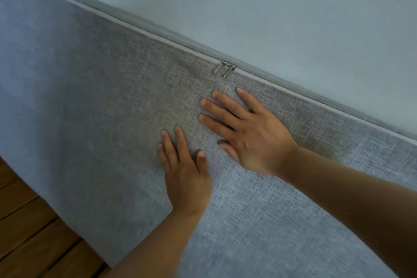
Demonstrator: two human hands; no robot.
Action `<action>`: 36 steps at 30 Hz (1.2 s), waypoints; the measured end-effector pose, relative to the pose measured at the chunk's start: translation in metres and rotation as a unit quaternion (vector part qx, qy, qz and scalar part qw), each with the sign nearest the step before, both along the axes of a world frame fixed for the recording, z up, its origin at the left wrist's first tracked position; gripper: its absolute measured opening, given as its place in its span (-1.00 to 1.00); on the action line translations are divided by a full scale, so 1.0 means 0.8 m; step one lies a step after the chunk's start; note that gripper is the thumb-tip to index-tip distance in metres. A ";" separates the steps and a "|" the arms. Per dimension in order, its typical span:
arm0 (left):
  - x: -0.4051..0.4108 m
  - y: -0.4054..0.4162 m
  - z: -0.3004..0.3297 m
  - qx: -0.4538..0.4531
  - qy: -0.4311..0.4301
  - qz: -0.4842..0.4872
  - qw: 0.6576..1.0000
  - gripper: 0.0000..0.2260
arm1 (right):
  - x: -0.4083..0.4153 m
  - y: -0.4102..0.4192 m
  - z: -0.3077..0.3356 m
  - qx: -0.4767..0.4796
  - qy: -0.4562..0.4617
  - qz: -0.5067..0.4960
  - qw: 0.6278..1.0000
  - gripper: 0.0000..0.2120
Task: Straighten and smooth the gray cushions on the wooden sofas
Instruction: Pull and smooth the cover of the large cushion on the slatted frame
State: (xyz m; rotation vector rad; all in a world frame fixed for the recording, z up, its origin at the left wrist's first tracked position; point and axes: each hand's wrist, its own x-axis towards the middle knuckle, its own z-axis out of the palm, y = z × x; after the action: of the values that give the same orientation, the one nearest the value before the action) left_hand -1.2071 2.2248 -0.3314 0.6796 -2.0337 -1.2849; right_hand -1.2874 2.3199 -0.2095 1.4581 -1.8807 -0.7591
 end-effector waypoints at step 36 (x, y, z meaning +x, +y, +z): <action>0.001 0.206 0.072 0.073 -0.001 0.106 0.992 -0.44 | 0.046 0.152 0.040 -0.017 -0.015 -0.013 1.000 -0.38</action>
State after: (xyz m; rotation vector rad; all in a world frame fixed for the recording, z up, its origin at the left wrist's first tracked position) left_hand -1.2065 2.3898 -0.2741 0.9384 -1.8255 -1.3147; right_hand -1.2506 2.4418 -0.1775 1.4347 -1.9292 -0.7184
